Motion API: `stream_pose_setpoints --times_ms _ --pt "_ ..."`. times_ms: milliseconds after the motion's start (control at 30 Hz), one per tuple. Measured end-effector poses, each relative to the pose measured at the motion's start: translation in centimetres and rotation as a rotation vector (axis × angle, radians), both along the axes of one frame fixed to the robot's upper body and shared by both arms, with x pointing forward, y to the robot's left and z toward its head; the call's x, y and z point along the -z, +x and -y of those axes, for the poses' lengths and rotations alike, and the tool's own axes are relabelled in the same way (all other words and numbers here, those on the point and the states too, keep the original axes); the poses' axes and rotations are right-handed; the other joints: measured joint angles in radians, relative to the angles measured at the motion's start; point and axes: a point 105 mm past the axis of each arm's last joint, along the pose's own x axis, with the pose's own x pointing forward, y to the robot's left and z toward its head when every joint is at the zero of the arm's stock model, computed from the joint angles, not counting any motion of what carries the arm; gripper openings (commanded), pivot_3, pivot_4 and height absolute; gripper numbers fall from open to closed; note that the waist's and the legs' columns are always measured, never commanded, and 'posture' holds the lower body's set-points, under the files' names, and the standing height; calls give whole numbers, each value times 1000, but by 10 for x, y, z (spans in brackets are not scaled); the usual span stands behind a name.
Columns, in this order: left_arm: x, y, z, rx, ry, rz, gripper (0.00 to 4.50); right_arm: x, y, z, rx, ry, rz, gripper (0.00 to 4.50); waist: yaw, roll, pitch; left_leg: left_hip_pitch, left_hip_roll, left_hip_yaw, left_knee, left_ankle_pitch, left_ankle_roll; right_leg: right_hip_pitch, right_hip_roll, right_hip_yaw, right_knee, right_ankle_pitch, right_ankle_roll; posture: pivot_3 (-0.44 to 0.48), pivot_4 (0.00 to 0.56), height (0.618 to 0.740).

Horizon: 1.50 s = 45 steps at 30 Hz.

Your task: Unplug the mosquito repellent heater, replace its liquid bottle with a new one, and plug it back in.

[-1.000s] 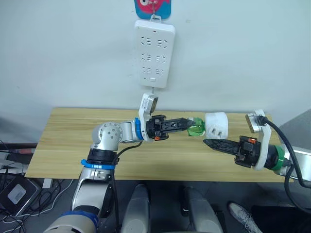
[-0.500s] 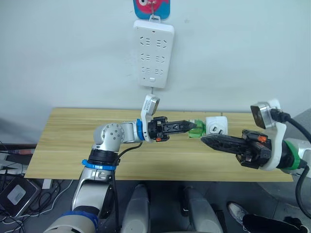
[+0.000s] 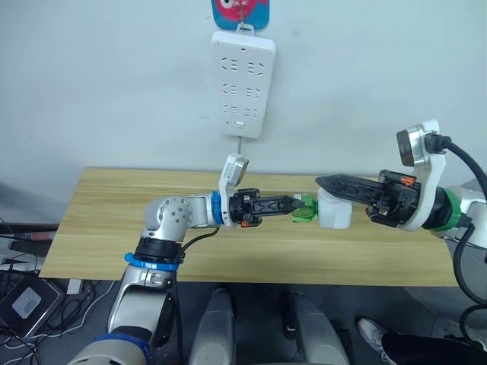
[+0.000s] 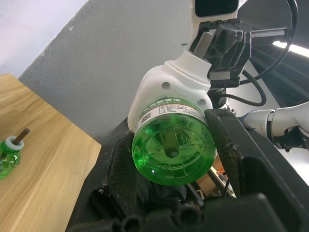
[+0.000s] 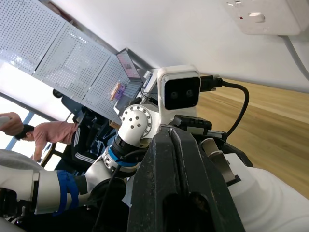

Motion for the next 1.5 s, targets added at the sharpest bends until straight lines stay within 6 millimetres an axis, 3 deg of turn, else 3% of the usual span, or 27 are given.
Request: stream_pose_setpoints --times_ms 333,533,633,733,867,1000,1267,1500 --pt "0 0 0 -3 -4 1 2262 -4 12 -3 62 16 0 32 0 0 0 0 0 0 0 0 0 0 0 0 0 0 0 118 313 740" --pt "-1 0 -1 5 -10 5 2262 -16 -17 2 -161 -41 57 32 1 0 0 0 0 0 -2 0 0 -1 0 0 -1 0 0 121 315 740" --pt "-1 1 -3 4 -11 4 2262 -26 -26 13 -192 -103 81 580 1 0 0 0 0 0 -2 0 0 -1 0 0 -1 0 0 121 317 740" --pt "-1 4 -7 -13 -1 16 2262 -26 -27 33 -100 -187 62 1605 3 0 0 0 0 0 -3 0 0 -1 0 -1 -2 -1 -1 112 316 740" --pt "-4 5 -9 -7 -3 25 2262 -4 -23 59 59 -290 -11 3009 2 0 0 0 0 1 -6 0 0 -1 0 0 -4 -1 -1 109 314 740" --pt "-8 4 -7 11 -11 31 2262 12 -21 66 107 -320 -13 4384 0 0 0 1 0 1 -6 0 0 -1 0 0 -3 -1 -1 102 313 740" --pt "-14 0 -2 53 -18 23 2262 14 -11 55 86 -263 30 4447 -5 0 0 1 0 2 -6 0 0 -2 0 1 -2 -1 -1 114 315 740" --pt "-16 -4 -2 78 -19 9 2262 20 -15 39 11 -197 -41 4447 -1 0 0 1 0 1 -7 0 0 -2 0 0 -2 -1 -1 127 313 740"
